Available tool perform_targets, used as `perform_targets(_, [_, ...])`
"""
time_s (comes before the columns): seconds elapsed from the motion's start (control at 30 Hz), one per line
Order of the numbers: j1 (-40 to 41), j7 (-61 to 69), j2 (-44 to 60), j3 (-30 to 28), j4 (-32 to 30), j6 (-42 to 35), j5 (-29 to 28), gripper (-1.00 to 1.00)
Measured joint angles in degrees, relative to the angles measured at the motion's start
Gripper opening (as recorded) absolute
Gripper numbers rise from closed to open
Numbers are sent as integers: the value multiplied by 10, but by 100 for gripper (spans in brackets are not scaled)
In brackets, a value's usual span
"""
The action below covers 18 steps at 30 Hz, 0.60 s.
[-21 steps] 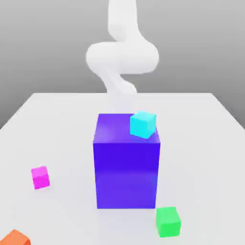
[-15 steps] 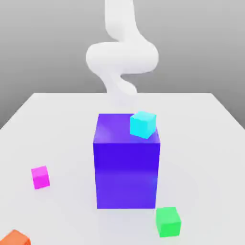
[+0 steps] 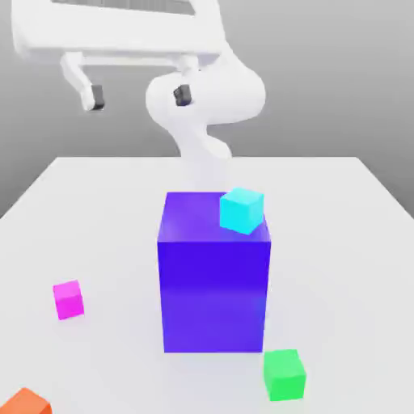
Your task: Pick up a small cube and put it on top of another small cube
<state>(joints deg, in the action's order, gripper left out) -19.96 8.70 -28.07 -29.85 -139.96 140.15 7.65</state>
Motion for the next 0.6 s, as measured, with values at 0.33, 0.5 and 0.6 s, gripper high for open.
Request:
perform_targets(0.33, [-79,241,73,-129,-35,37,48,0])
perform_targets(0.5, [-119,365,111,-194,-53,55,75,0])
perform_targets(0.6, [-141,442,135,-231,-63,65,96,0])
